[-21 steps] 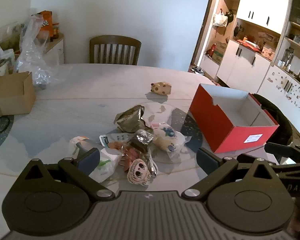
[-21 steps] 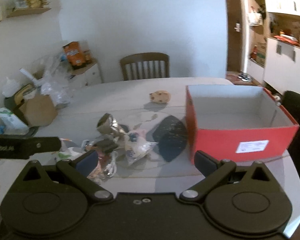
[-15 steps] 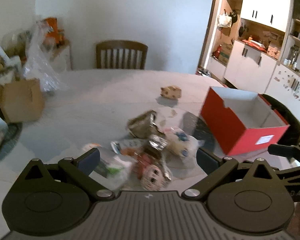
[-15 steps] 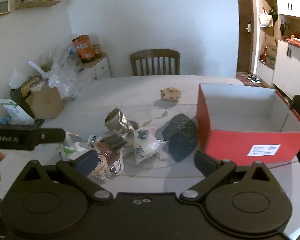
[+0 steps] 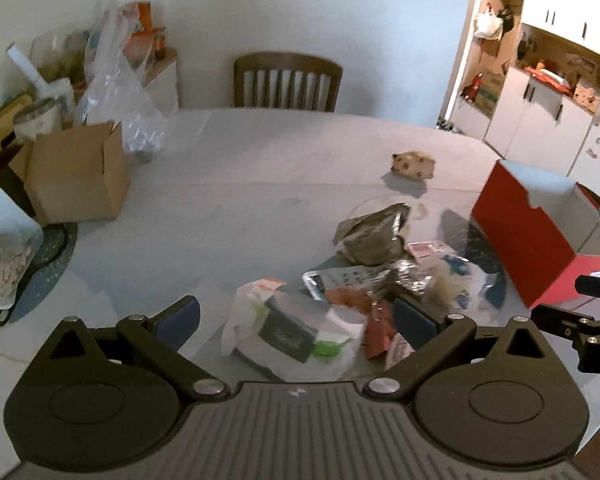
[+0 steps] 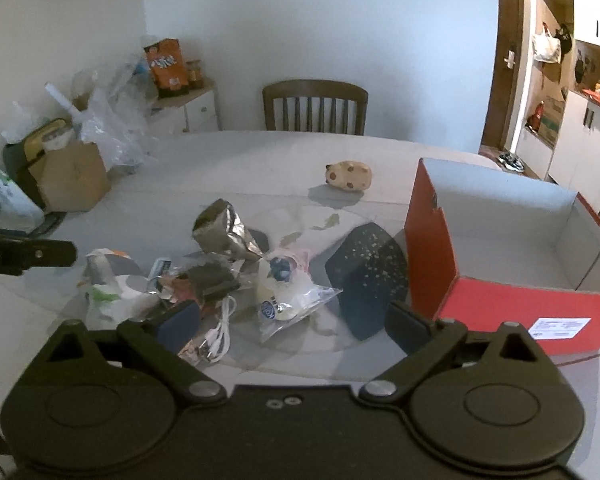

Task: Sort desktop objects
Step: 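Grasp the white plastic bag with left gripper while right gripper grasps blueberry-print bag, then carry both held bags over the open red shoebox with both grippers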

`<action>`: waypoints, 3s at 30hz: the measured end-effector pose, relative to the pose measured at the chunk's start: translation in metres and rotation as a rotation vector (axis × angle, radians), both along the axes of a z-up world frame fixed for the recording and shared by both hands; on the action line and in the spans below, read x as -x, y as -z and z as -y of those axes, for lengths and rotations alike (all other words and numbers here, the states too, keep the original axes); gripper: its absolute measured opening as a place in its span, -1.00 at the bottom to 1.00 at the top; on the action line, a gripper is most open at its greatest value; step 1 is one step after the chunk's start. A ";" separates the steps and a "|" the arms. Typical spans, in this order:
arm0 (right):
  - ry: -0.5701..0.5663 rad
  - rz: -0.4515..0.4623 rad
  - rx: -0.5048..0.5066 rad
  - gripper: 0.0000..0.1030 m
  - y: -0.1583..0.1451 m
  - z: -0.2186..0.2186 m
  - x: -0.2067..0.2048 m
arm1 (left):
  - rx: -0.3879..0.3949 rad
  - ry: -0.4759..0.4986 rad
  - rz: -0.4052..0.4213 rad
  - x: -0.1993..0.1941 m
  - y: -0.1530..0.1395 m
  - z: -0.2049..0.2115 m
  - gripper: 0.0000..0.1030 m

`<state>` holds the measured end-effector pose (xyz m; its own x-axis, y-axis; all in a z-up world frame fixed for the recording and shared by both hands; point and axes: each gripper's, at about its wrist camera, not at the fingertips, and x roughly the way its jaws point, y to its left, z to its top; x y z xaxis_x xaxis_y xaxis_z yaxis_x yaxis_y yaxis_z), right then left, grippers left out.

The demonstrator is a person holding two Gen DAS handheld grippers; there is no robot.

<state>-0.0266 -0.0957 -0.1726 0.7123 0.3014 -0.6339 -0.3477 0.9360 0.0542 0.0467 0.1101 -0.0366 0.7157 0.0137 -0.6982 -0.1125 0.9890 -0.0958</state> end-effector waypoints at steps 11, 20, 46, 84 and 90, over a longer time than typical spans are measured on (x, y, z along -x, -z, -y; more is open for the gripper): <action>0.021 -0.032 0.058 0.77 0.030 -0.021 -0.044 | -0.064 0.129 -0.073 -0.033 0.030 -0.012 0.99; -0.019 -0.075 0.144 0.69 0.054 -0.040 -0.072 | -0.081 0.210 -0.106 -0.044 0.056 -0.016 0.99; -0.003 -0.122 0.181 0.48 0.070 -0.054 -0.093 | 0.042 0.299 -0.153 -0.059 0.076 -0.025 0.45; 0.143 -0.104 0.029 -0.04 -0.001 -0.015 -0.022 | 0.156 0.294 -0.068 -0.023 0.013 -0.039 -0.23; 0.126 -0.099 -0.003 -0.04 -0.014 0.005 -0.014 | 0.164 0.301 -0.041 -0.022 -0.004 -0.010 -0.22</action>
<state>-0.0129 -0.1010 -0.1581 0.6787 0.2154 -0.7021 -0.2204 0.9717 0.0850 0.0692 0.1200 -0.0323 0.6420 -0.3083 -0.7020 0.1751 0.9503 -0.2573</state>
